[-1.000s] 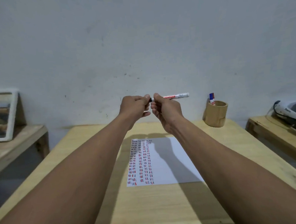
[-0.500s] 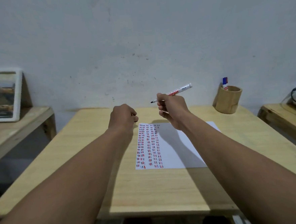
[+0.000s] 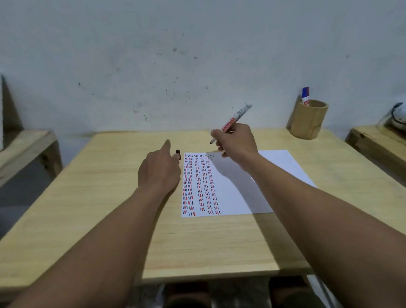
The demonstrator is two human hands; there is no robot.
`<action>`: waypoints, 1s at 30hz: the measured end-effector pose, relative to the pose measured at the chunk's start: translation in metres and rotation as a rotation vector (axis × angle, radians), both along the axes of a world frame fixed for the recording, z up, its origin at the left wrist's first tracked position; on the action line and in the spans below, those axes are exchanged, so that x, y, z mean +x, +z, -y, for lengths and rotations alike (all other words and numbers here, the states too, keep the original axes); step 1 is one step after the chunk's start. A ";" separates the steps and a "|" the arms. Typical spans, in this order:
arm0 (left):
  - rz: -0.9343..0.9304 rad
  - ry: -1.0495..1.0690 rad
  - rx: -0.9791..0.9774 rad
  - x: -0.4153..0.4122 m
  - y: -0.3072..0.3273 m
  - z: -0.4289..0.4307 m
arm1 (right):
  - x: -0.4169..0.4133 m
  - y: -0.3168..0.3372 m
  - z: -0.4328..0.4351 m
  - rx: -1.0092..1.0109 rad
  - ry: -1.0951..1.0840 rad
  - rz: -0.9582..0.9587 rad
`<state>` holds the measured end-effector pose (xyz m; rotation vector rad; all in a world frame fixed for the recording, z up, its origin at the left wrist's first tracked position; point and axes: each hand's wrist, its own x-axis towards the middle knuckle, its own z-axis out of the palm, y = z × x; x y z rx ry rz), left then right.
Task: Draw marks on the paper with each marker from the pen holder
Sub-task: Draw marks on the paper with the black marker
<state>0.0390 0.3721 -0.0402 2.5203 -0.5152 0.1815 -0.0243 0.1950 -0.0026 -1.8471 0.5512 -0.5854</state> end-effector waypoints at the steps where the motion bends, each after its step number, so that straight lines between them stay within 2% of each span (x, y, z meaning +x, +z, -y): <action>1: -0.002 -0.009 0.055 0.000 -0.003 -0.003 | 0.001 -0.005 0.000 -0.026 -0.019 -0.023; 5: -0.045 -0.045 0.324 0.002 -0.018 -0.013 | 0.002 -0.025 -0.001 -0.060 -0.102 -0.072; 7: -0.020 -0.061 0.376 0.002 -0.020 -0.013 | 0.001 -0.031 -0.001 -0.093 -0.121 -0.076; 30: 0.005 -0.063 0.405 0.003 -0.021 -0.013 | 0.005 -0.037 0.002 -0.203 -0.092 -0.128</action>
